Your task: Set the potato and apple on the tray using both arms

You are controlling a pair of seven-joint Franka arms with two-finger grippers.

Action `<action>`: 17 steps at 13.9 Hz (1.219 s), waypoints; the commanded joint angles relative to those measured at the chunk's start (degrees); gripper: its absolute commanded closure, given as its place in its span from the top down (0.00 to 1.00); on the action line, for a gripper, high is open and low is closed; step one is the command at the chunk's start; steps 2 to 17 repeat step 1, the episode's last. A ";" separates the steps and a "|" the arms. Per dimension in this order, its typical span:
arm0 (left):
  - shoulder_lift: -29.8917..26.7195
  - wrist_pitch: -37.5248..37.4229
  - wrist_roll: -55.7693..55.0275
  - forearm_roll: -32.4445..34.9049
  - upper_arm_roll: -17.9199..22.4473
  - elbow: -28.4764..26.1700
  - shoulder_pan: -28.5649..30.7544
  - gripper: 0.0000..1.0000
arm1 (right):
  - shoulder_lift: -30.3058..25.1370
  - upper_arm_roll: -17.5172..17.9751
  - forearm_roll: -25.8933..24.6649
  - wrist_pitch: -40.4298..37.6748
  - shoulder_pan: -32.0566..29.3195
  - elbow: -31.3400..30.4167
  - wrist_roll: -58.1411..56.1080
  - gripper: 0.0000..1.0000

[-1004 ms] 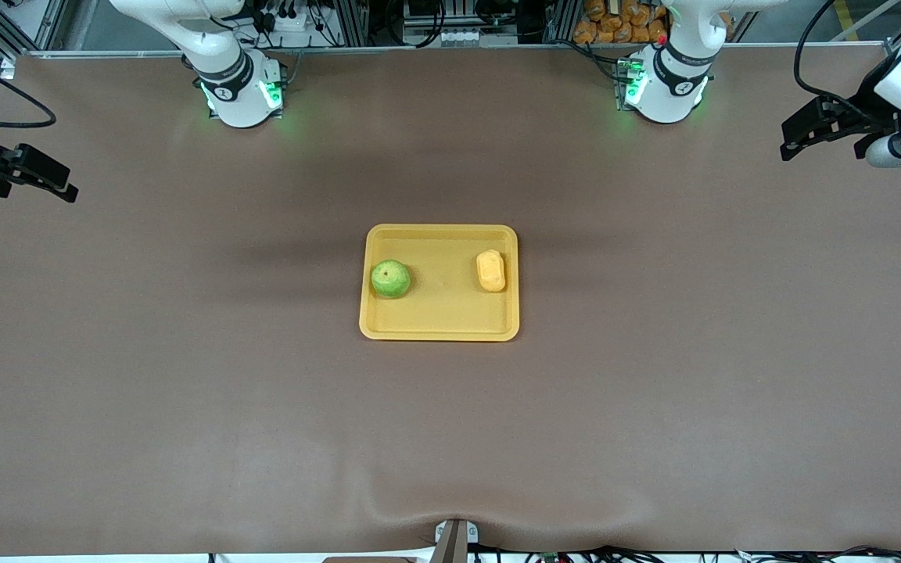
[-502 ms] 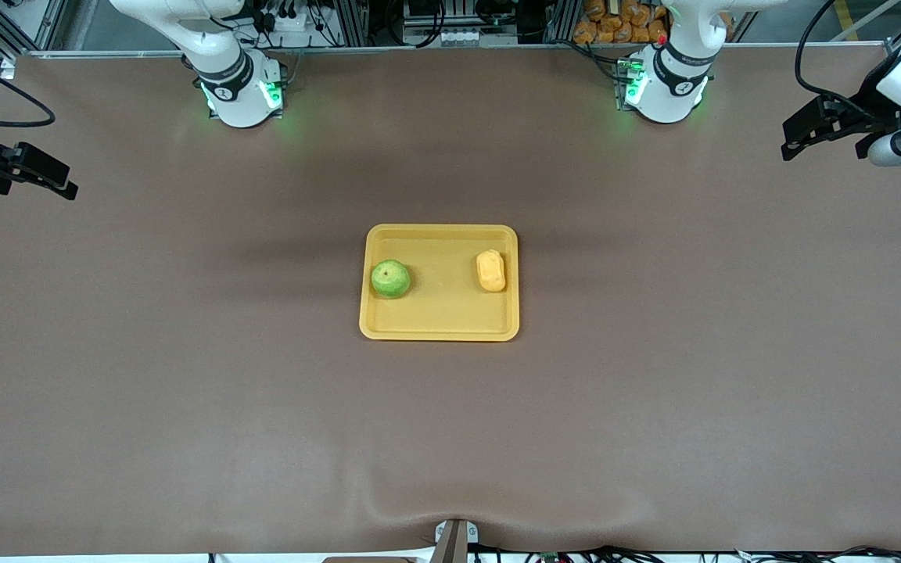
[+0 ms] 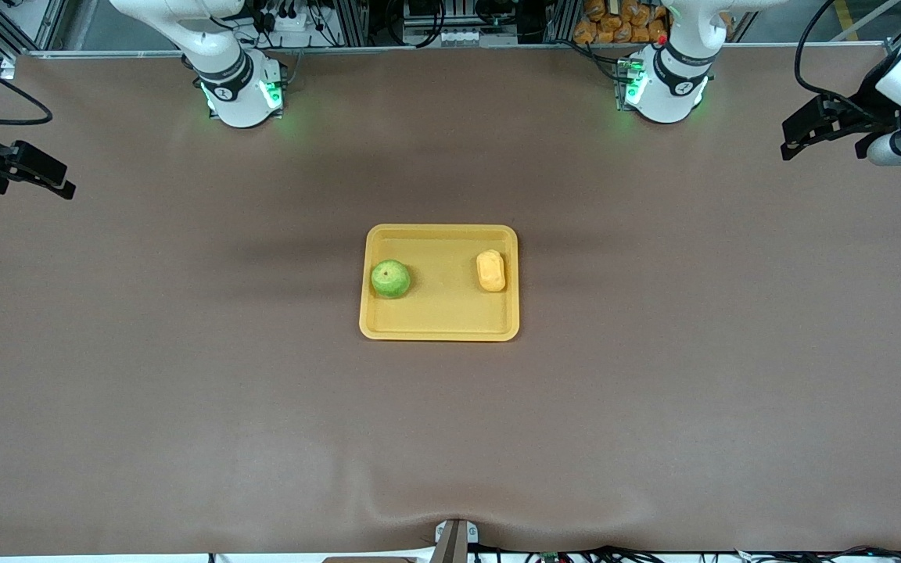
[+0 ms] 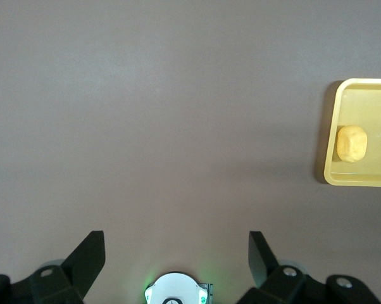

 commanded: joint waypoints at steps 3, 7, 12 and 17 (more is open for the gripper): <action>0.01 -0.01 0.50 -1.28 -0.14 0.49 0.04 1.00 | 0.91 -0.27 0.13 -1.29 -0.34 2.37 -0.45 1.00; 0.01 -0.01 0.50 -1.28 -0.14 0.49 0.04 1.00 | 0.91 -0.27 0.13 -1.29 -0.34 2.37 -0.45 1.00; 0.01 -0.01 0.50 -1.28 -0.14 0.49 0.04 1.00 | 0.91 -0.27 0.13 -1.29 -0.34 2.37 -0.45 1.00; 0.01 -0.01 0.50 -1.28 -0.14 0.49 0.04 1.00 | 0.91 -0.27 0.13 -1.29 -0.34 2.37 -0.45 1.00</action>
